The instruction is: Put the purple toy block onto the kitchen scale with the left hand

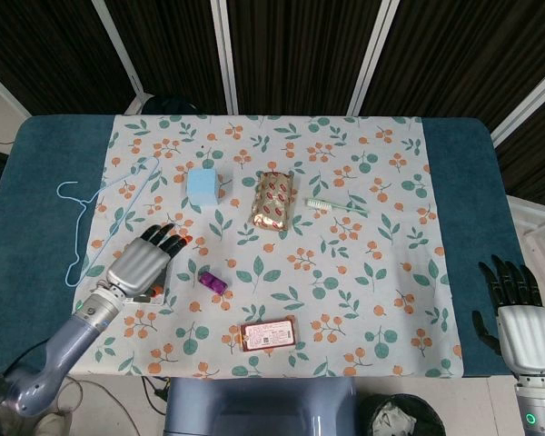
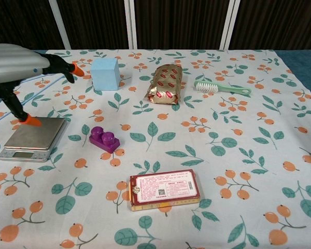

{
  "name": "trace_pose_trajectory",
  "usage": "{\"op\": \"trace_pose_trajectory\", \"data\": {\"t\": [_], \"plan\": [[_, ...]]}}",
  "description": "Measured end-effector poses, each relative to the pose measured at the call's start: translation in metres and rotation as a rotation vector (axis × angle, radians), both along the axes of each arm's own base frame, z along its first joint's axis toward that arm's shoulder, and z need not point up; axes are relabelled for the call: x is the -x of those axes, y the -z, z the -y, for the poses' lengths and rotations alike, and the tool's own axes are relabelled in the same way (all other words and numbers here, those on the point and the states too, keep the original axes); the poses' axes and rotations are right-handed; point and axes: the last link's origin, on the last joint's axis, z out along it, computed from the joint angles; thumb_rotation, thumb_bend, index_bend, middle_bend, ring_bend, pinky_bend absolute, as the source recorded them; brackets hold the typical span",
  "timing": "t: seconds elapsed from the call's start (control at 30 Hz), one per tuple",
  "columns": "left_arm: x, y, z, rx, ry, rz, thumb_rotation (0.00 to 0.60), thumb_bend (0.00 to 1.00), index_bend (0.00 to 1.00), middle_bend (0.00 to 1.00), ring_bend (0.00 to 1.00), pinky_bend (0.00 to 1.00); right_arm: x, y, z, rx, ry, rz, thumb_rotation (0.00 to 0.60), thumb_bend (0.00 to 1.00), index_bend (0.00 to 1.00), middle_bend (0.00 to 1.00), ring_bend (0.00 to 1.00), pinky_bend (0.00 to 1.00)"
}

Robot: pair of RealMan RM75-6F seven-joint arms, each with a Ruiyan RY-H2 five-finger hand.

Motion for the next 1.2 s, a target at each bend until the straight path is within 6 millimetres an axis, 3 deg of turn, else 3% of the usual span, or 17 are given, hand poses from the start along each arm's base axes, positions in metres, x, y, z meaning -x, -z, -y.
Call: {"op": "trace_pose_trajectory", "data": {"t": [0.27, 0.57, 1.2], "plan": [[-0.023, 0.048, 0.002, 0.058, 0.044, -0.031, 0.600, 0.10, 0.15, 0.21, 0.03, 0.14, 0.001, 0.000, 0.000, -0.001, 0.004, -0.002, 0.600, 0.48, 0.07, 0.03, 0.05, 0.00], [-0.040, 0.081, 0.000, 0.073, 0.077, -0.052, 0.600, 0.13, 0.27, 0.27, 0.04, 0.16, 0.003, -0.003, 0.000, 0.010, 0.007, 0.005, 0.600, 0.48, 0.07, 0.03, 0.05, 0.00], [-0.041, 0.103, -0.001, 0.057, 0.086, -0.060, 0.600, 0.18, 0.41, 0.42, 0.13, 0.23, 0.007, -0.005, 0.002, 0.013, 0.017, 0.012, 0.600, 0.48, 0.07, 0.04, 0.05, 0.00]]}}
